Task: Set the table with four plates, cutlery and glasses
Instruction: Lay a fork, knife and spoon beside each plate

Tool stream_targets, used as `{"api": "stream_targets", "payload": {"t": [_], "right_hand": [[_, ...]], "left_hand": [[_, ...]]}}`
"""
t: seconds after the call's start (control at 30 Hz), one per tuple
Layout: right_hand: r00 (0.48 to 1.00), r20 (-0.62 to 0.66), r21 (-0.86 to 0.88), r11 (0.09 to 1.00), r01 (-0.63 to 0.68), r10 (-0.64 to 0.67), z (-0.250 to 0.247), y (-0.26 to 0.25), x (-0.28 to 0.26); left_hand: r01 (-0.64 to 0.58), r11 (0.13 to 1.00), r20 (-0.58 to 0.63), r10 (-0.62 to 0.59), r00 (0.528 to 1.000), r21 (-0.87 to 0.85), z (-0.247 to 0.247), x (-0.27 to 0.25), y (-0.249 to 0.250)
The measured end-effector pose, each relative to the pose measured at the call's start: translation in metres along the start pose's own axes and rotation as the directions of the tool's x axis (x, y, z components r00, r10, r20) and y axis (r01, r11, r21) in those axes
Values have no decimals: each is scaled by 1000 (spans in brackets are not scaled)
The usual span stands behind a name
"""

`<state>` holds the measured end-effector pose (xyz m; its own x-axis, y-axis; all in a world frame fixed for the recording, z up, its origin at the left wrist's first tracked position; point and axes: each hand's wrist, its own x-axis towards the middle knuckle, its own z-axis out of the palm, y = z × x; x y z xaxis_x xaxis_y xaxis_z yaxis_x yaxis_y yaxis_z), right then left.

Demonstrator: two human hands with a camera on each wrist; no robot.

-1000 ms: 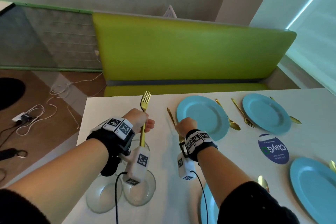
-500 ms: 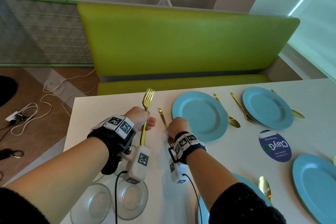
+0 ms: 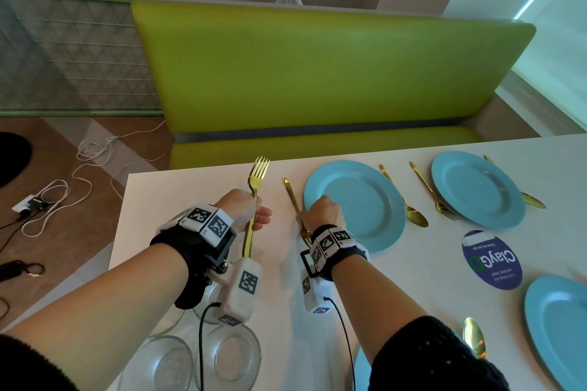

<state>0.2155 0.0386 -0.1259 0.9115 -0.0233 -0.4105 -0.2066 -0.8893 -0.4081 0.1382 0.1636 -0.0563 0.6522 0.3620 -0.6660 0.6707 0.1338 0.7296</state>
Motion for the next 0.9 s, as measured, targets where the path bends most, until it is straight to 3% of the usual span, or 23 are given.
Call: {"api": "stream_targets", "payload": {"t": [0.6, 0.9], "right_hand": [[999, 9, 38, 998, 41, -42, -1, 6, 7], [963, 35, 249, 935, 251, -268, -45, 16, -46]], "left_hand": [[-8, 1000, -5, 8, 1000, 18, 14, 6, -6], [-72, 995, 76, 67, 995, 63, 33, -32, -12]]}}
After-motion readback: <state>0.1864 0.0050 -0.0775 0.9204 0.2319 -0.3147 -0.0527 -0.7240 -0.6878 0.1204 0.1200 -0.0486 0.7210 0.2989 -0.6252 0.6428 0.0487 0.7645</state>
